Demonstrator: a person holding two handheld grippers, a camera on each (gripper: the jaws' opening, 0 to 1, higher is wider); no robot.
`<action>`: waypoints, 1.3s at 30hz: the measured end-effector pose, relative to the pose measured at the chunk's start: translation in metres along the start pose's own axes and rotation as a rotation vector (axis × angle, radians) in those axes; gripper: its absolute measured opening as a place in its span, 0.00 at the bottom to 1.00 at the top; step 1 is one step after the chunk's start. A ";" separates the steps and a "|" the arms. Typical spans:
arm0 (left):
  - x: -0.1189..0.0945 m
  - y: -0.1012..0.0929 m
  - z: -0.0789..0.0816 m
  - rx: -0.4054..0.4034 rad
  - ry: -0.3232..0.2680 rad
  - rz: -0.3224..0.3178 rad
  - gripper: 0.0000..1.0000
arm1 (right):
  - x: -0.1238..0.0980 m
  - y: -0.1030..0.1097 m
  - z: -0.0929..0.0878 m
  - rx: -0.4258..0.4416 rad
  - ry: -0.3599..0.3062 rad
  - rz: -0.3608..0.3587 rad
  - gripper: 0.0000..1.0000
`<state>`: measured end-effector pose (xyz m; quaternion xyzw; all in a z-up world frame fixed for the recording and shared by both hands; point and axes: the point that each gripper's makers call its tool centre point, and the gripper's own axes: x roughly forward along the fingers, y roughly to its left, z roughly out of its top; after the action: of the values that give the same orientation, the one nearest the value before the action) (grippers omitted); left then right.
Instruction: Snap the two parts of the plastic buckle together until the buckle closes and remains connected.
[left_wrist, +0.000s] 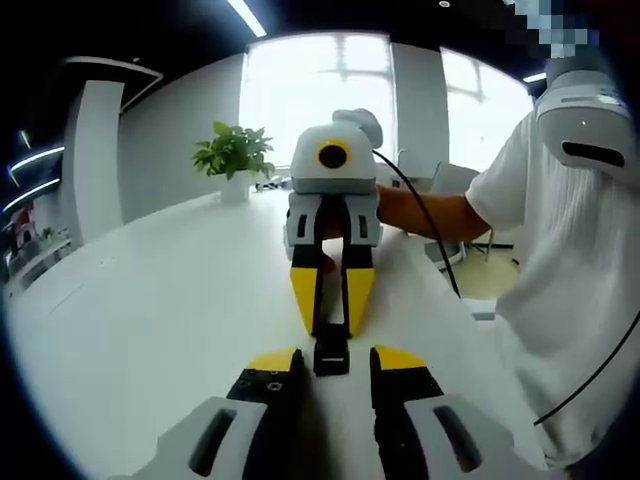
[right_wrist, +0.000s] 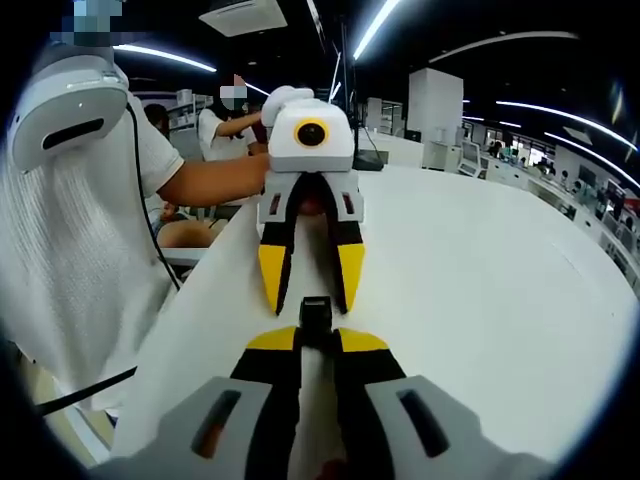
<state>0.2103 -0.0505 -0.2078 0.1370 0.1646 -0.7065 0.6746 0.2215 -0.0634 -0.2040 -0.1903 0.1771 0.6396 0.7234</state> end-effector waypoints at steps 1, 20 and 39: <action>0.000 0.000 0.000 -0.002 -0.001 0.000 0.29 | 0.000 0.000 0.000 0.001 0.000 0.000 0.12; 0.002 0.001 0.002 0.001 -0.025 0.012 0.40 | 0.000 0.000 0.000 -0.002 0.001 -0.002 0.12; -0.008 0.010 0.024 -0.008 -0.122 0.081 0.42 | 0.001 0.001 0.000 0.000 -0.008 0.001 0.12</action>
<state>0.2213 -0.0539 -0.1831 0.0976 0.1205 -0.6850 0.7118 0.2210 -0.0626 -0.2041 -0.1877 0.1743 0.6408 0.7238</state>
